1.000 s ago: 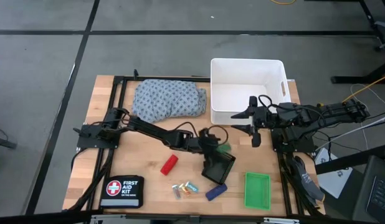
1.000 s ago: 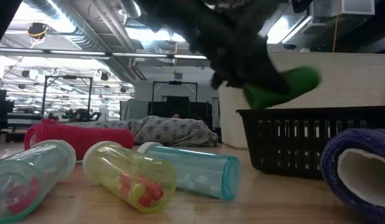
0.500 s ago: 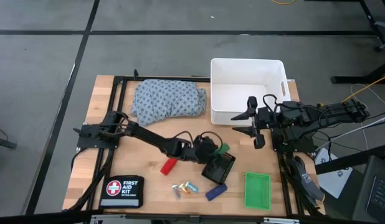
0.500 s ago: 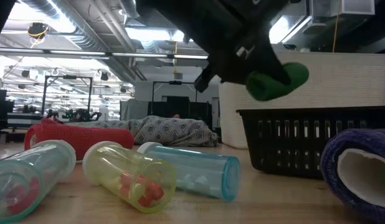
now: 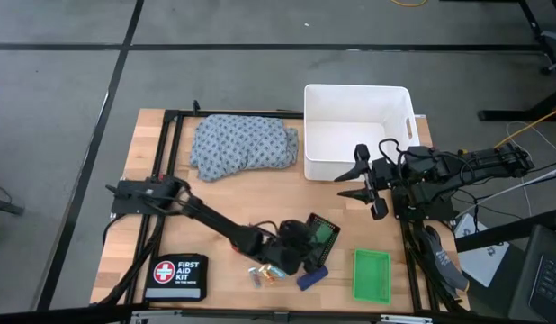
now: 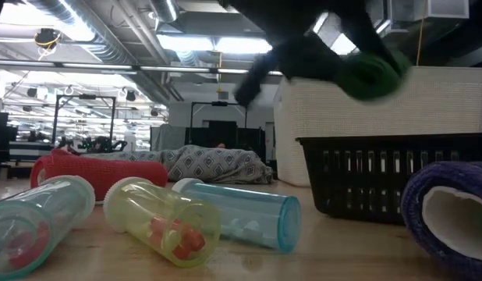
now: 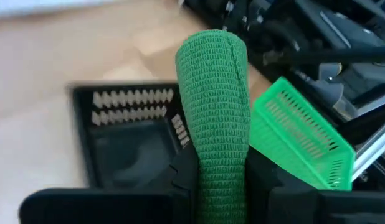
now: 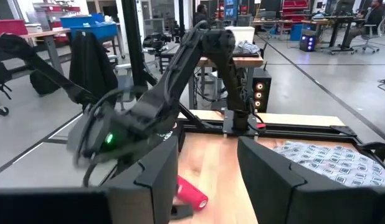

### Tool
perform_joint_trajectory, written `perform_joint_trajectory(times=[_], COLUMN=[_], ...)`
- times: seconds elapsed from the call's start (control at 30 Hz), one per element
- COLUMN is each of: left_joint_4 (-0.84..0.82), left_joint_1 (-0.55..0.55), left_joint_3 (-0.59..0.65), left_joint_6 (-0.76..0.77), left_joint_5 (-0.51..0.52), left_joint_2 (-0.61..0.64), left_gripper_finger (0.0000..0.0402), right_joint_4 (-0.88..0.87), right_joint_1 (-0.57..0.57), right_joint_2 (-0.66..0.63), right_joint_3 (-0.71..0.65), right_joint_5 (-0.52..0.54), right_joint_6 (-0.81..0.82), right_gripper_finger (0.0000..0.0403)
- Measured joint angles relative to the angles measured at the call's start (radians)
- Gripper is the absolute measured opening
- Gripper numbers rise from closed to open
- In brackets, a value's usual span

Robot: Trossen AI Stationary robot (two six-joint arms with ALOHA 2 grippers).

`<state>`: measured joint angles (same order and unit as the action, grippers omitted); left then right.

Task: Pick & place medical supplies in basket/bin
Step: Put the green bandage into the black bin

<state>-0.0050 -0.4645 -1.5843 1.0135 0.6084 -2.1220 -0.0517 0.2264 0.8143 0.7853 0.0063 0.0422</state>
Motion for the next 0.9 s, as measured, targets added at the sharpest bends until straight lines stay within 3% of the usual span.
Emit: perform_joint_trajectory(times=[0.13,0.37,0.67,0.9], left_joint_4=[-0.060,-0.376,-0.528,-0.553], left_joint_1=[0.015,0.037,0.016,-0.007], left_joint_3=[-0.131,-0.337,-0.353,-0.353], left_joint_6=[0.000,0.057,0.193,0.222], left_joint_5=[-0.036,-0.002,0.017,0.028], left_joint_2=[-0.103,-0.188,-0.183,-0.182], left_gripper_finger=[0.0068,0.0068,0.0068,0.0081], right_joint_4=[-0.001,-0.012,-0.017,-0.017], right_joint_1=[0.000,0.000,0.000,0.000], right_joint_2=[0.000,0.000,0.000,0.000], right_joint_3=[0.000,0.000,0.000,0.000], right_joint_5=[-0.014,-0.052,-0.052,-0.051], right_joint_6=[0.002,0.006,0.003,0.006], right_gripper_finger=[0.0167,0.0167,0.0167,0.0167])
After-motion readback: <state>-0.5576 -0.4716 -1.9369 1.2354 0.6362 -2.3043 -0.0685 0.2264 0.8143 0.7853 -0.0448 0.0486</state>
